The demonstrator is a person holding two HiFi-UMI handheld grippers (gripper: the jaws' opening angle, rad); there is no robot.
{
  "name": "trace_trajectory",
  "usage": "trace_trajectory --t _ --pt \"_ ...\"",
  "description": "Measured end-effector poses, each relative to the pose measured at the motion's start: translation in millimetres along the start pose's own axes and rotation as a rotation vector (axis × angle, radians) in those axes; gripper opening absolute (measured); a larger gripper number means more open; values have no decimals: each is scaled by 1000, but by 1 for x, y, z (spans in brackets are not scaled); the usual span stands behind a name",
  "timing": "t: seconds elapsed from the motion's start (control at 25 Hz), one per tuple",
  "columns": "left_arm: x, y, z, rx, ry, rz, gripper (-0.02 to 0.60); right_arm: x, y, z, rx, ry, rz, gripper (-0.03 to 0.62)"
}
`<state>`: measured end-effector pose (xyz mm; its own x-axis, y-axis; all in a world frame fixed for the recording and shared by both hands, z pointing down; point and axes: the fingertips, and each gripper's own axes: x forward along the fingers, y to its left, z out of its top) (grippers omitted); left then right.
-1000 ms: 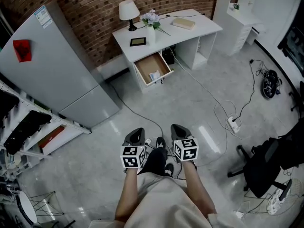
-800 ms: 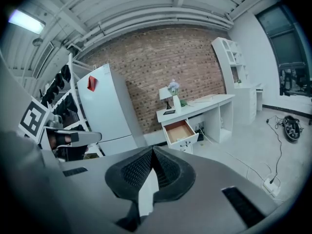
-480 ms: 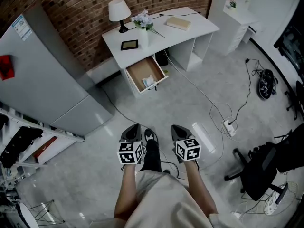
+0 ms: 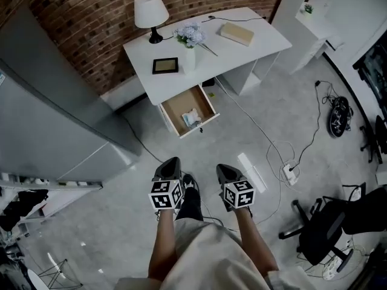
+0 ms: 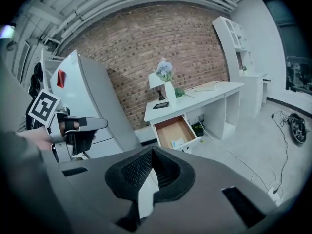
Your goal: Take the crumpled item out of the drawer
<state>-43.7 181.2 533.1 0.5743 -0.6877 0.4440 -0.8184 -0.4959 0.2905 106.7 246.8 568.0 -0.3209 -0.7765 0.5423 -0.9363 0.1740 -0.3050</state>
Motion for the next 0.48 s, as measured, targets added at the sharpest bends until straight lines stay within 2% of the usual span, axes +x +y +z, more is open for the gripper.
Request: trace_trajectory --t 0.24,0.48 --pt "59 53 30 -65 11 -3 17 66 -19 45 -18 47 -17 25" --pt "104 89 47 -79 45 -18 17 119 -36 76 -15 63 -23 25"
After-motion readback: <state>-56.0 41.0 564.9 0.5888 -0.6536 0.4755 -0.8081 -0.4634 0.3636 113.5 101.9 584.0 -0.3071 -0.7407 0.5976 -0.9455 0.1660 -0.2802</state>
